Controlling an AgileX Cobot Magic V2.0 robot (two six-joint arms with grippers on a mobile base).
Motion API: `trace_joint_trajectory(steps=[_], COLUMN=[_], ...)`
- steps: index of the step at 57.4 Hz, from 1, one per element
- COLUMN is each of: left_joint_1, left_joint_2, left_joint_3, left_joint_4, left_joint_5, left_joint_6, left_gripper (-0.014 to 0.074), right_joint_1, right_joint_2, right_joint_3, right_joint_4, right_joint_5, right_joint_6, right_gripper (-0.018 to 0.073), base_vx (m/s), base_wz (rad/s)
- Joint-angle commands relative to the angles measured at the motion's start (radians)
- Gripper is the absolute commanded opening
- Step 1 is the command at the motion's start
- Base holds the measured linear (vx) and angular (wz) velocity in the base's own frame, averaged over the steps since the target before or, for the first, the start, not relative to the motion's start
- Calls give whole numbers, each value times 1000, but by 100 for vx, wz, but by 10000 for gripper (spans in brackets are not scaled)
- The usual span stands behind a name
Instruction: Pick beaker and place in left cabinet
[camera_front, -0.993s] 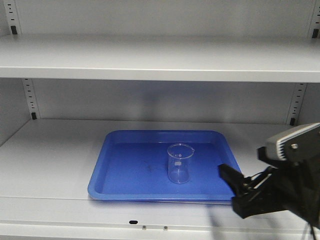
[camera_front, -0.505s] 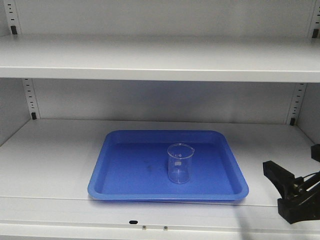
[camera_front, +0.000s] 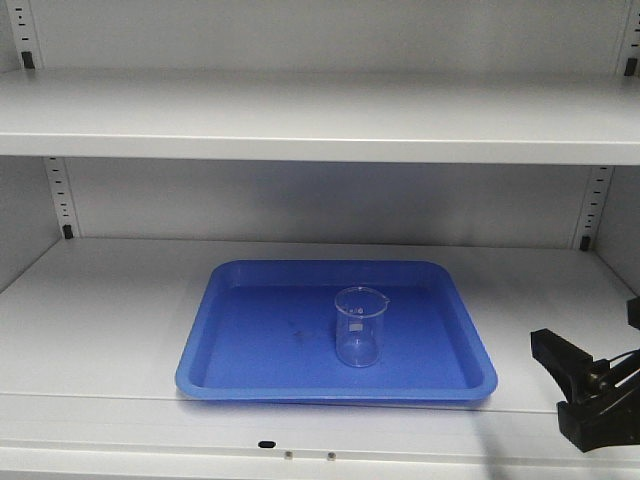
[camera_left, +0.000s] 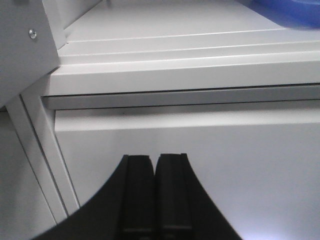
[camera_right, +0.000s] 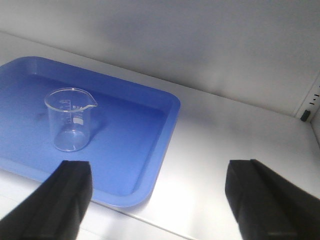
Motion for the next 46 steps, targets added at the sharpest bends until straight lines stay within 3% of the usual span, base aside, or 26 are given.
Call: trace_joint_trajectory(steps=[1,13,19,26,31,39,46], left_joint_1=[-1,-1,-1,-1,-1,-1,-1], left_joint_2=[-17,-17,-17,-17,-17,-17,-17], left_joint_3=[-9,-9,-9,-9,-9,-9,-9], left_joint_4=[-2,-2,-2,-2,-2,-2,-2], left_joint_5=[-83,-83,-83,-83,-83,-83,-83], left_joint_6=[-3,-3,-3,-3,-3,-3,-3], left_gripper=[4,4,4,4,4,4,4], right_joint_1=[-13,-151,-228,-323,-343,-347,-356], right_joint_2=[-18,-69,-110,-203,-281,-392,-496], right_joint_3=[-29,-29,-4,146,262,434,548], right_joint_4=[-23,215,290,412,441,446,509], right_joint_5=[-47,-41,-60,-212,-308,-403,-405], right_joint_6=[-28,-192,-293,-361,-363,-361,-389], right_gripper=[592,592,592,575,549,442,286], base_vx=[0,0,0,0,0,0,0], base_wz=[0,0,0,0,0,0,0])
